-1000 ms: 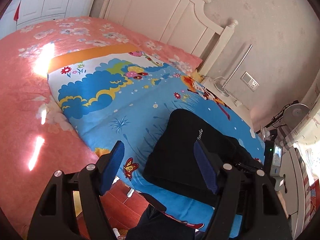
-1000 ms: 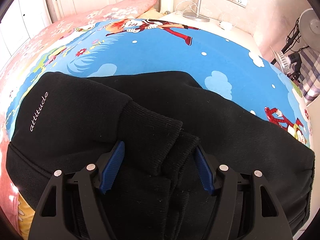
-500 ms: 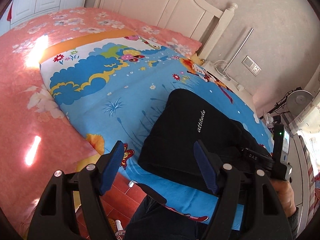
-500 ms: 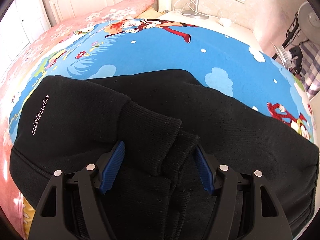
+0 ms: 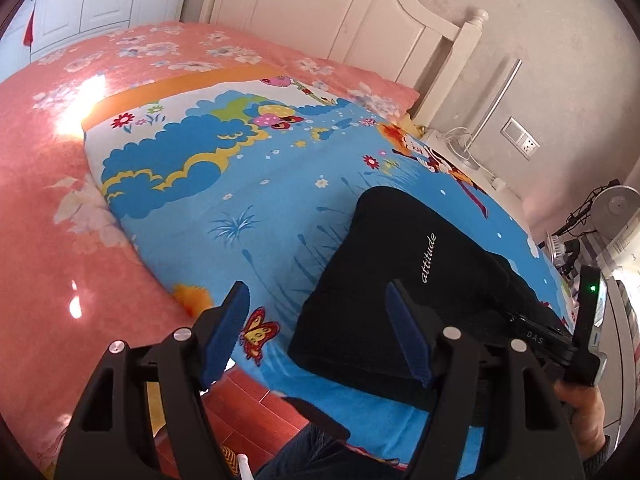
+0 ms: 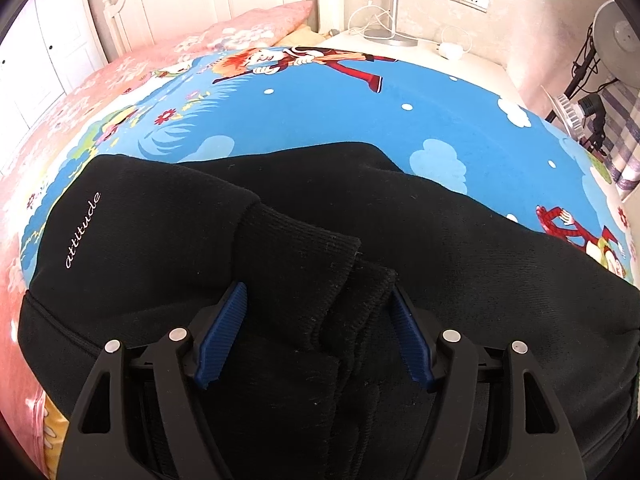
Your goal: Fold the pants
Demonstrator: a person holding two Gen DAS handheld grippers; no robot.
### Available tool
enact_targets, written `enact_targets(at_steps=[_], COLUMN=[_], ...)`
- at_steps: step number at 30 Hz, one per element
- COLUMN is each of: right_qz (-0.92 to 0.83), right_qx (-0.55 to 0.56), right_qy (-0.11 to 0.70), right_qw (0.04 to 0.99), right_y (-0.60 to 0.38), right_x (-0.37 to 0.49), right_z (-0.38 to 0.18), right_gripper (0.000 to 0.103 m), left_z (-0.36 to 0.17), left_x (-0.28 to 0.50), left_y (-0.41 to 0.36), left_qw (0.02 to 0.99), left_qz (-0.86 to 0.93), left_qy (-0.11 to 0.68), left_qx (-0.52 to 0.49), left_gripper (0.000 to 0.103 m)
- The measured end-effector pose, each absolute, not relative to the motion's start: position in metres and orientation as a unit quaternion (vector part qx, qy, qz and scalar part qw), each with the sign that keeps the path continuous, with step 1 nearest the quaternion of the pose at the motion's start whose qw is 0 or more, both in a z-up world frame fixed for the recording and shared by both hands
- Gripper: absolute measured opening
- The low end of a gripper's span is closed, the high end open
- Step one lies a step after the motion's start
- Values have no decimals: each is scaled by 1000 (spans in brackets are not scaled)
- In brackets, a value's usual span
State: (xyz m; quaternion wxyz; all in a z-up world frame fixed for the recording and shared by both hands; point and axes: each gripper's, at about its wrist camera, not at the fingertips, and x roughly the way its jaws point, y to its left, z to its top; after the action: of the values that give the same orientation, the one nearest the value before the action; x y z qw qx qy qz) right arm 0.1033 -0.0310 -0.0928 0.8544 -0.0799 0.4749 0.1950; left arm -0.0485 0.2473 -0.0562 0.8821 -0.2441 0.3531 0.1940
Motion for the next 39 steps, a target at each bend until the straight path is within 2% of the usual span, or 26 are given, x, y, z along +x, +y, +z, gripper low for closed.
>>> enact_targets(at_steps=[3, 8, 13, 15, 17, 19, 23, 32, 35, 39], right_qz=[193, 207, 191, 186, 190, 191, 191, 209, 207, 195], right_qx=[-76, -87, -124, -110, -113, -113, -103, -88, -99, -116], right_qy=[487, 500, 452, 457, 464, 462, 464, 484, 493, 482], right_qw=[848, 836, 863, 863, 858, 859, 859, 845, 839, 846], right_y=[-31, -30, -21, -25, -24, -23, -26, -28, -24, -21], right_x=[105, 111, 95, 95, 99, 101, 99, 110, 112, 107], right_z=[-93, -94, -93, -94, -92, -93, -93, -96, -94, -91], right_gripper=[66, 66, 66, 66, 66, 66, 66, 67, 67, 67], left_z=[-47, -15, -9, -7, 6, 13, -2, -21, -6, -15], left_x=[-30, -61, -76, -77, -87, -91, -86, -7, -9, -25], left_y=[235, 221, 228, 239, 248, 247, 255, 242, 232, 235], left_qw=[883, 908, 929, 919, 923, 928, 915, 908, 918, 920], left_qz=[181, 186, 202, 219, 211, 233, 221, 208, 205, 201], left_qy=[365, 307, 252, 271, 245, 232, 254, 308, 296, 278], left_qx=[-232, -217, -180, -183, -210, -174, -221, -194, -167, -189], left_gripper=[64, 64, 64, 63, 63, 64, 64, 63, 64, 64])
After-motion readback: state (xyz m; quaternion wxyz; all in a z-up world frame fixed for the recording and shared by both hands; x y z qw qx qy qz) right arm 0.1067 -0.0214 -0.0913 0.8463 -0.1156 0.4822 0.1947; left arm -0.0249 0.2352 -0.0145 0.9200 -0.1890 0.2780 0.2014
